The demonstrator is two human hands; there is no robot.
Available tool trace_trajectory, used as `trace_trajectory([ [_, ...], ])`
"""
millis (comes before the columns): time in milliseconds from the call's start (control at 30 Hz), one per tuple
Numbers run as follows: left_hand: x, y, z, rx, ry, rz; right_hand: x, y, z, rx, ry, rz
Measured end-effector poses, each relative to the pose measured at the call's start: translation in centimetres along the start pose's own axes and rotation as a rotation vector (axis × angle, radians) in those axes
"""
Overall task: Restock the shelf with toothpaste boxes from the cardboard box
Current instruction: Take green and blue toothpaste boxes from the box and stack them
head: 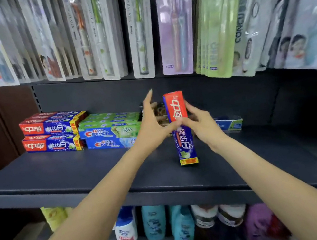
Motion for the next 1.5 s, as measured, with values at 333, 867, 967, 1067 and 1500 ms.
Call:
trace_trajectory([
  [333,1.7,2.1,9.8,-0.285,0.326,0.167,2.9,-0.7,-7.6,0.197,0.579,0.154],
  [867,6.6,1.2,39.8,-0.255,-0.636,-0.013,14.1,-8.7,-33.7,0.019,1.018,0.380],
  [967,8.7,0.7,41.2,-0.287,-0.711,0.074,13.5,-10.4,-36.3,-0.008,1.130,0.393],
  [1067,10.0,0.3,41.3,-0.238,-0.864,0.140,11.9,-10.8,-37.5,0.029,1.143,0.322],
  [1500,8.8,0.3,39.7,-0.126,-1.279,0.034,11.0,-9.5,-34.5,0.001,0.987,0.170],
])
Point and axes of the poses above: each hand's wrist, its own y-axis away from the middle knuckle, its own z-axis out of the back of the hand, x = y × z, the point moved 4 cm from there along -y, towards the middle knuckle, and after that the axes turned 6 degrees about y, right-handed, at the moved point
